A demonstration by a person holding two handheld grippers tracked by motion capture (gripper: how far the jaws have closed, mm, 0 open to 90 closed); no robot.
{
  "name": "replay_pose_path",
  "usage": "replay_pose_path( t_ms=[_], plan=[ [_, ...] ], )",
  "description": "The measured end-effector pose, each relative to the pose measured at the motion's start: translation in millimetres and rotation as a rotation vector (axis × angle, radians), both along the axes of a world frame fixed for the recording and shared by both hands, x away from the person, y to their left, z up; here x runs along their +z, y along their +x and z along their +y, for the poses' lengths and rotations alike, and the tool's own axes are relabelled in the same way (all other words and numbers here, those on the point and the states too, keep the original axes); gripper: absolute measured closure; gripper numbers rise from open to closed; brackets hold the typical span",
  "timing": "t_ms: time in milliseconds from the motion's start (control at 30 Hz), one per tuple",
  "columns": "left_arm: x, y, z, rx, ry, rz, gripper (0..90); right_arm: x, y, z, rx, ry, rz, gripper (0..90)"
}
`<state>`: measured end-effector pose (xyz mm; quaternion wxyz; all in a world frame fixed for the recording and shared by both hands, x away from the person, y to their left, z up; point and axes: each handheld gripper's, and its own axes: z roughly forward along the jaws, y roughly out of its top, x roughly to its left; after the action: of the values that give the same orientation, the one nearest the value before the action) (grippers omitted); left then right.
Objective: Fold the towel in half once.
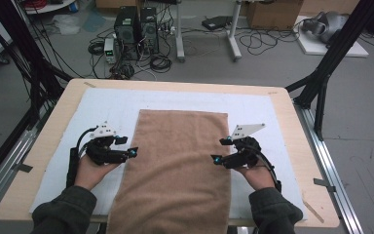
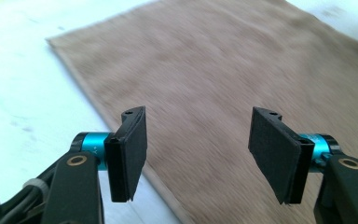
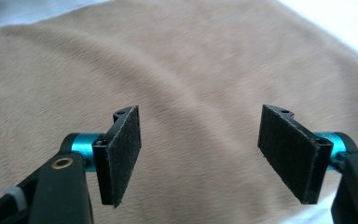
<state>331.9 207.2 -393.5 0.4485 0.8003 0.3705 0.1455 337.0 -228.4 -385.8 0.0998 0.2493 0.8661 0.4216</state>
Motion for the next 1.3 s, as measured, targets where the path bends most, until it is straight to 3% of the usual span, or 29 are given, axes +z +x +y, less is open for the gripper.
replay_pose_path(
  t_ms=[133,333,467,633,800,867,900,967,1033,1133,1300],
  plan=[
    [9.5,18.6,-1.7,0.022,-0.034,-0.003,39.0,10.8,18.3,-4.4,-0.025,-0.023,-0.011,29.3],
    [12.3,47.8,-8.4,0.045,-0.02,-0.012,40.9,10.8,50.2,-9.3,-0.081,-0.043,0.003,31.8],
    [-4.5,65.7,-13.1,0.065,0.026,-0.006,44.5,-2.4,66.3,-9.7,-0.123,-0.071,0.012,37.4],
    [-28.8,82.7,-13.4,0.091,0.074,0.06,47.5,-22.1,80.7,-9.8,-0.154,-0.103,0.034,46.0],
    [-41.9,90.7,-16.6,0.14,0.076,0.074,52.0,-37.3,90.8,-14.8,-0.212,-0.123,0.076,46.9],
    [-49.2,93.9,-18.2,0.161,0.099,0.11,53.1,-43.8,94.0,-15.9,-0.227,-0.156,0.092,48.1],
    [-50.3,93.5,-18.2,0.161,0.103,0.099,53.9,-47.6,95.2,-15.7,-0.23,-0.169,0.119,48.9],
    [-49.9,93.4,-19.7,0.173,0.121,0.086,58.8,-49.8,94.0,-15.7,-0.232,-0.161,0.108,53.6],
    [-49.2,94.3,-18.4,0.19,0.101,0.105,66.5,-49.6,92.8,-15.3,-0.217,-0.152,0.109,63.0],
    [-49.0,95.2,-17.7,0.194,0.08,0.122,81.3,-49.4,94.0,-16.4,-0.2,-0.117,0.146,79.1],
    [-43.1,93.6,-13.4,0.182,0.073,0.11,85.0,-46.5,93.7,-16.5,-0.19,-0.084,0.164,83.2]
  ],
)
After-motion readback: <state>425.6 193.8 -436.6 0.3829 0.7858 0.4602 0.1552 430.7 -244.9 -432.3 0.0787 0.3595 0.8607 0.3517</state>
